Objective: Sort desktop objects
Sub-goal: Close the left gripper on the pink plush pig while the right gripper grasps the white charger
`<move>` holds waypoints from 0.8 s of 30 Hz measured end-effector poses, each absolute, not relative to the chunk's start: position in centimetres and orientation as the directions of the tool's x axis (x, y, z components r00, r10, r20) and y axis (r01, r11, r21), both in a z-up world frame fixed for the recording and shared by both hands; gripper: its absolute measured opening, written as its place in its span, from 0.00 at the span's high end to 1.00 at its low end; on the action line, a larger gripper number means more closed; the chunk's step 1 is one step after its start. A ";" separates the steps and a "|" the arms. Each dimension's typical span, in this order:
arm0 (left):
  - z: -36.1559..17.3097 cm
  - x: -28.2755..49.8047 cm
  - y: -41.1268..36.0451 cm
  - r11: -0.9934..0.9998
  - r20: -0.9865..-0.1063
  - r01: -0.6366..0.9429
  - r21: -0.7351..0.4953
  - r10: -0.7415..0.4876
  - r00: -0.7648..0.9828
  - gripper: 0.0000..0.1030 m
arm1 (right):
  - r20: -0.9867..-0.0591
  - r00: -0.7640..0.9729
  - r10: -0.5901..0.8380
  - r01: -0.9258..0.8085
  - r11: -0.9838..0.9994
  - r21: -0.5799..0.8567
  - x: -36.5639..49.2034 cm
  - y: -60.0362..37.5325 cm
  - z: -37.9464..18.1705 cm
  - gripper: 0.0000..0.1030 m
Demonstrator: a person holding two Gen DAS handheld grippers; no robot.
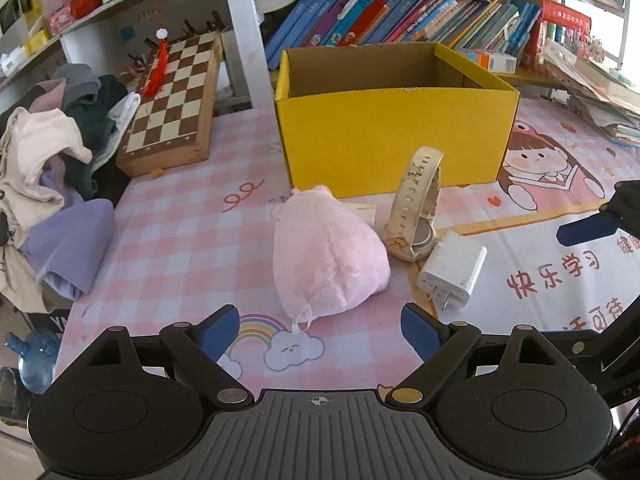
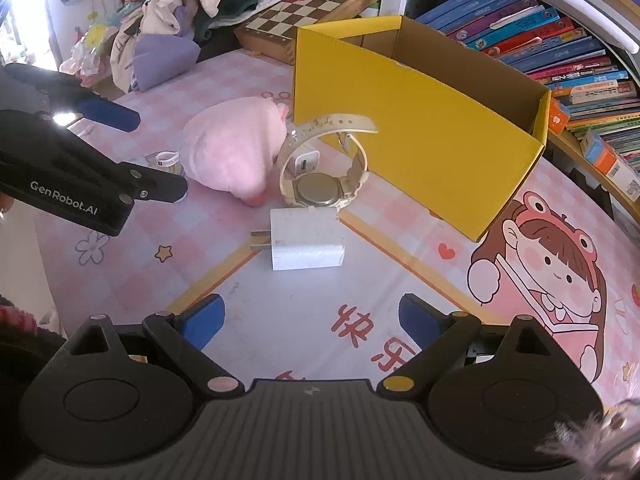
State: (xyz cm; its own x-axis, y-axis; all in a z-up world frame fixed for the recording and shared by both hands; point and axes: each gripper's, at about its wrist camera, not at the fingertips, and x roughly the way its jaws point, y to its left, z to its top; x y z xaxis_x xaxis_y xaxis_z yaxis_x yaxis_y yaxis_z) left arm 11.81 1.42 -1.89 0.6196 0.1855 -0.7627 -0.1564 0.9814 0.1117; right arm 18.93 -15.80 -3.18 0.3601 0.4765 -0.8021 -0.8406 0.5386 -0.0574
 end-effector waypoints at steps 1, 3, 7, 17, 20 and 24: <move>-1.9 11.9 1.4 0.982 -0.763 -0.153 0.113 0.184 0.620 0.13 | -0.803 0.358 0.476 -0.840 0.539 -0.056 19.1 -15.8 -3.3 0.09; -2.0 12.2 1.2 0.983 -0.763 -0.142 0.114 0.178 0.621 0.13 | -0.805 0.355 0.475 -0.840 0.541 -0.052 19.3 -15.8 -3.4 0.10; -2.3 12.7 1.0 0.985 -0.770 -0.130 0.115 0.171 0.614 0.13 | -0.808 0.346 0.477 -0.842 0.537 -0.044 19.9 -15.5 -3.7 0.11; -3.1 13.5 1.6 0.981 -0.793 -0.162 0.111 0.185 0.580 0.13 | -0.814 0.317 0.487 -0.858 0.514 -0.026 21.4 -14.5 -4.4 0.18; -3.2 13.7 1.8 0.978 -0.797 -0.175 0.109 0.191 0.572 0.13 | -0.816 0.304 0.492 -0.871 0.490 -0.029 21.7 -13.8 -4.7 0.19; -3.3 13.9 2.0 0.976 -0.799 -0.192 0.106 0.199 0.568 0.13 | -0.818 0.290 0.496 -0.886 0.463 -0.034 22.1 -13.0 -5.2 0.22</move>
